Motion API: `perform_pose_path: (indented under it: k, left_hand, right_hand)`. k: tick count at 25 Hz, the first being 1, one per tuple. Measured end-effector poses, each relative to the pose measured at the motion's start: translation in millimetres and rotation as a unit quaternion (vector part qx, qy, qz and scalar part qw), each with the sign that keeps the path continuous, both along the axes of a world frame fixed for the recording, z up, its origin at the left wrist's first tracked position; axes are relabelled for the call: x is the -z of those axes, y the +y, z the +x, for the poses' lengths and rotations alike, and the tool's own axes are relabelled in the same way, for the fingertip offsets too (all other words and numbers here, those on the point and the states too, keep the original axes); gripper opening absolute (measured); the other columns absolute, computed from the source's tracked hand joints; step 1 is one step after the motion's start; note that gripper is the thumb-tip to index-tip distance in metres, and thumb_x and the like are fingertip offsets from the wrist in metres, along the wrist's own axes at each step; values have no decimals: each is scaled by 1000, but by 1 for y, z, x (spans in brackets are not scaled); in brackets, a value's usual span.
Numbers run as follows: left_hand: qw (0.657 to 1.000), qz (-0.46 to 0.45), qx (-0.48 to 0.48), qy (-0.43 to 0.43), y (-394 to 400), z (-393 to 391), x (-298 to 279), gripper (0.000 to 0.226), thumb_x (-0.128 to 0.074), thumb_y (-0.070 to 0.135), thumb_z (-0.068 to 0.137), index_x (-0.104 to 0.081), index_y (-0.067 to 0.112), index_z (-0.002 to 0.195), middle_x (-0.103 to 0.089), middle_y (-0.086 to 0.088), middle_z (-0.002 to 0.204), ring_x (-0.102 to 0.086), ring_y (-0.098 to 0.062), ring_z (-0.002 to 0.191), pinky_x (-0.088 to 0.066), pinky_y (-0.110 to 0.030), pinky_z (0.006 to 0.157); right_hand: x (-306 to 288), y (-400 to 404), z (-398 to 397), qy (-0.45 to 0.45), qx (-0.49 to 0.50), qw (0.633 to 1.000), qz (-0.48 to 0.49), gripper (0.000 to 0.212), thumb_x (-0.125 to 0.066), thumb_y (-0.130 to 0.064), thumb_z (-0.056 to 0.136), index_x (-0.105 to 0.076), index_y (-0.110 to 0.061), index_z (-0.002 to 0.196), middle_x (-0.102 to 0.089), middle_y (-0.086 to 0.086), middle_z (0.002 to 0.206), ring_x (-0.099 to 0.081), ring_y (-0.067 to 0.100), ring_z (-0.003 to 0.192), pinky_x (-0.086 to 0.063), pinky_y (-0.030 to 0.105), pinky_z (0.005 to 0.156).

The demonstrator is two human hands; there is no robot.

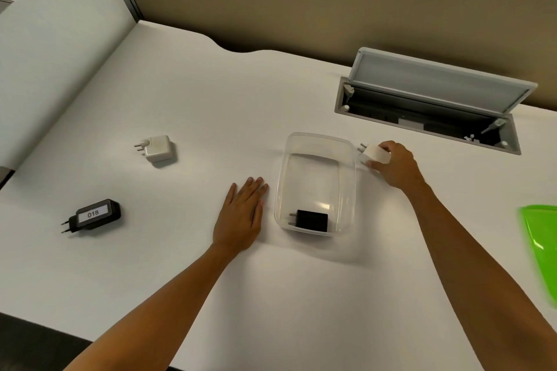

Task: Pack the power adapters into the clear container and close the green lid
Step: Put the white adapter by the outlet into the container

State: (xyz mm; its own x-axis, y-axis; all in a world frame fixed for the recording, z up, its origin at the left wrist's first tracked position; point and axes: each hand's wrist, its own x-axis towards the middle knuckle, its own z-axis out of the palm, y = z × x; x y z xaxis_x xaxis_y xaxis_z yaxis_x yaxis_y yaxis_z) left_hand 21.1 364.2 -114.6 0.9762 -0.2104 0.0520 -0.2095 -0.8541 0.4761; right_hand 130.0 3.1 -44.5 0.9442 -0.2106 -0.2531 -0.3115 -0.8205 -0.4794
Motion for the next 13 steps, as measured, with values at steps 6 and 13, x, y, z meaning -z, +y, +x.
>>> perform_pose_path:
  k: [6,13]
  left_hand:
    - [1000,0,1,2,0,0,1,52,-19,36,104,-38,23,151,-36,6,158,-20,-7,150,-13,-40,125]
    - [1000,1,2,-3,0,-1,-1,53,-19,35,104,-40,22,150,-37,5,158,-22,-9,150,-13,-40,125]
  right_hand:
    - [-49,27,-35,-139,92,975,150,53,-70,-36,87,-53,-11,131,-60,6,130,-60,19,107,-45,11,77]
    - [-55,106,-73,-18,-135,984,119,57,-82,-28,76,-57,-19,126,-60,-1,126,-60,19,109,-53,29,91]
